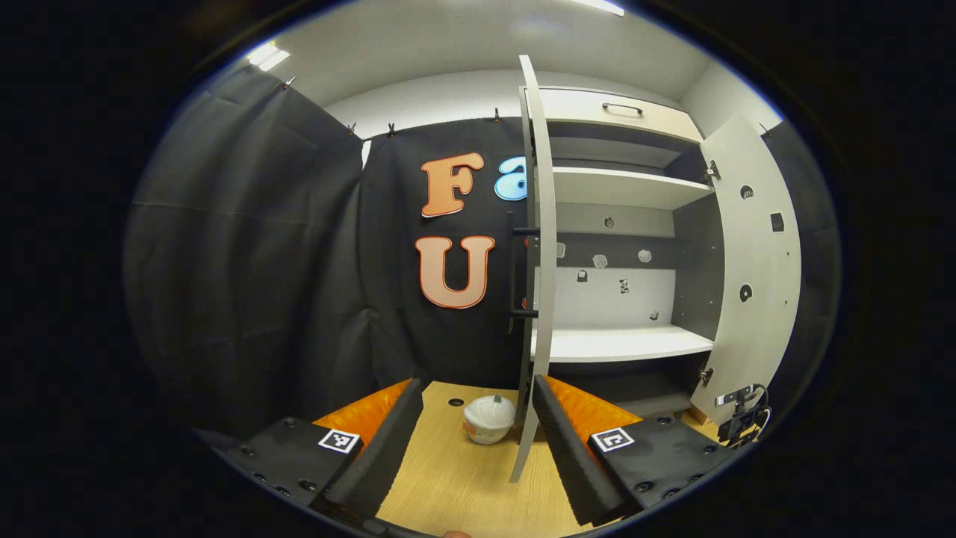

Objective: Grab one shoe with the right hand and put it into the shoe cabinet, grab the other shoe with the left hand and put it into the shoe cabinet; then close the right door with the right hand and the left door with the left hand.

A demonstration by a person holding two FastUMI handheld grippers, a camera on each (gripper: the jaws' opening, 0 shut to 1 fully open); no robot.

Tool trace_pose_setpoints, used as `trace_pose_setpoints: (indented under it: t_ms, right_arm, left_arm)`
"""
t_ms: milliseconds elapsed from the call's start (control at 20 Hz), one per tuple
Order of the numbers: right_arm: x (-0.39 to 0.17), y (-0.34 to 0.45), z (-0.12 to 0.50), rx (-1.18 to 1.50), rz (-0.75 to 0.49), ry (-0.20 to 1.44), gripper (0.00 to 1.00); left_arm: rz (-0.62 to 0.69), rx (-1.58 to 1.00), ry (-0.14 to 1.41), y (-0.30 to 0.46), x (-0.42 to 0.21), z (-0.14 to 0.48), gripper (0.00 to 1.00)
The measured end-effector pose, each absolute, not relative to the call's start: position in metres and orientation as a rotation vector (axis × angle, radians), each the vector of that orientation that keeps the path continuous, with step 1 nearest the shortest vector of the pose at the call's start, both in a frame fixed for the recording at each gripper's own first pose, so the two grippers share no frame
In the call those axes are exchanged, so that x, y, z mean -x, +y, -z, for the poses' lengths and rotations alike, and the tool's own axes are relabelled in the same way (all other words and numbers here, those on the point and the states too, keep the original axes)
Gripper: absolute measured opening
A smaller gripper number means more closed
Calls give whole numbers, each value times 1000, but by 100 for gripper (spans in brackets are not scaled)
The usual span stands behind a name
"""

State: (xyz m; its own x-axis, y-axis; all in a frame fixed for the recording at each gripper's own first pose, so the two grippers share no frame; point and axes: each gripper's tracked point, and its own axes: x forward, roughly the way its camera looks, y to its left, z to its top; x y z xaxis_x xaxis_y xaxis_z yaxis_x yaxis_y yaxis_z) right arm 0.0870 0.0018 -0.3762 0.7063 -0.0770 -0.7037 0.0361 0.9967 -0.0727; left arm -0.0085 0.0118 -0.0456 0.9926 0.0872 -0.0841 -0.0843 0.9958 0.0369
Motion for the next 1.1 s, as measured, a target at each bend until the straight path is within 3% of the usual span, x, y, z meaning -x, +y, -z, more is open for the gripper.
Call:
trace_pose_setpoints:
  t_ms: [600,1100]
  right_arm:
    - [-102,42,214,-69,8,625,4]
    - [-194,92,66,-113,-75,414,4]
  left_arm:
    - [-80,-27,24,22,-1,32,99]
    - [-122,-52,3,50,-11,29,96]
